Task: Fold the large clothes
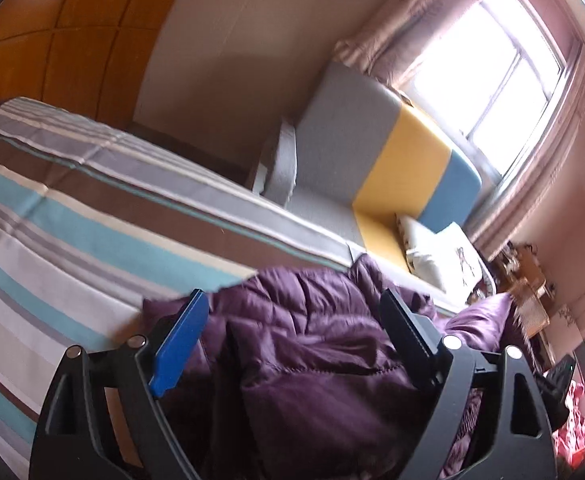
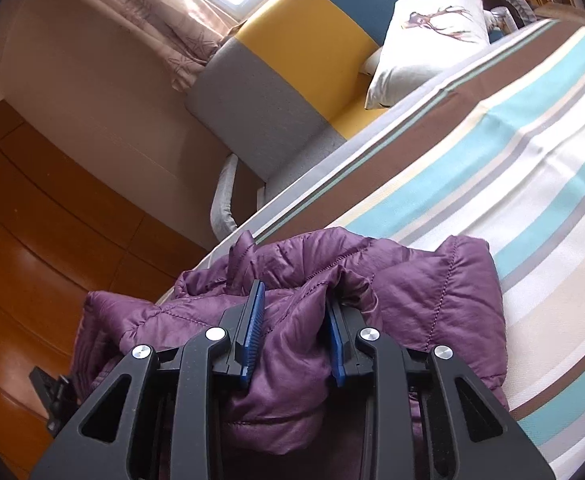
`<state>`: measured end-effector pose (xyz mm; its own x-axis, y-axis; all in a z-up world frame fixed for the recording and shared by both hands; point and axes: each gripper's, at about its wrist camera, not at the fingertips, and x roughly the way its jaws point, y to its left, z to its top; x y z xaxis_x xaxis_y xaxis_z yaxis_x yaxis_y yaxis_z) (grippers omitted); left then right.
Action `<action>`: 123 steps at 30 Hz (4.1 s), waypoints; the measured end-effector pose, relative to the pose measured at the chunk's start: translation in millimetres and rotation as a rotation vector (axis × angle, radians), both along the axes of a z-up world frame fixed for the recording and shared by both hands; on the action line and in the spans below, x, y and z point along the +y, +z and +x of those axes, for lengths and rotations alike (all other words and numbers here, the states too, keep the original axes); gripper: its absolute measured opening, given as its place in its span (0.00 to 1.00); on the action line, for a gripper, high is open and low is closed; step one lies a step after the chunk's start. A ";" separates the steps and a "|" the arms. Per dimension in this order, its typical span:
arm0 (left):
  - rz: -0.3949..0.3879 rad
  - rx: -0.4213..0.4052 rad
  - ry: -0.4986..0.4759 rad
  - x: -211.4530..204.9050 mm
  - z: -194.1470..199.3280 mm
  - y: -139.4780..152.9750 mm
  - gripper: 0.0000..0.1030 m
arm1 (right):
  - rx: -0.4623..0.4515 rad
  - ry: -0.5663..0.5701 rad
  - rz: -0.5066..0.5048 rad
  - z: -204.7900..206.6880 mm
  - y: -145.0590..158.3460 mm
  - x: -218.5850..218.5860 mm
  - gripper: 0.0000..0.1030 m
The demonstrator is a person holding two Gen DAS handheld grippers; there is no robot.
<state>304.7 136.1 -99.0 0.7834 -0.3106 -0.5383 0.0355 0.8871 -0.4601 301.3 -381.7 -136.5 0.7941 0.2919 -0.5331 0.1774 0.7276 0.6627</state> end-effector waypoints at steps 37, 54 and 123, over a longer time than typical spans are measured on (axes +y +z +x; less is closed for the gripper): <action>0.199 0.051 -0.016 -1.0 -67.5 -59.0 0.70 | 0.001 0.007 -0.276 -69.7 -7.2 32.4 0.66; 0.327 0.112 -0.191 -24.2 -99.9 -60.1 0.21 | 0.158 0.131 -0.225 -74.8 -31.4 32.2 0.21; 0.451 0.161 -0.241 -154.3 13.2 -46.1 0.37 | 0.198 0.216 -0.595 52.7 -32.0 97.2 0.24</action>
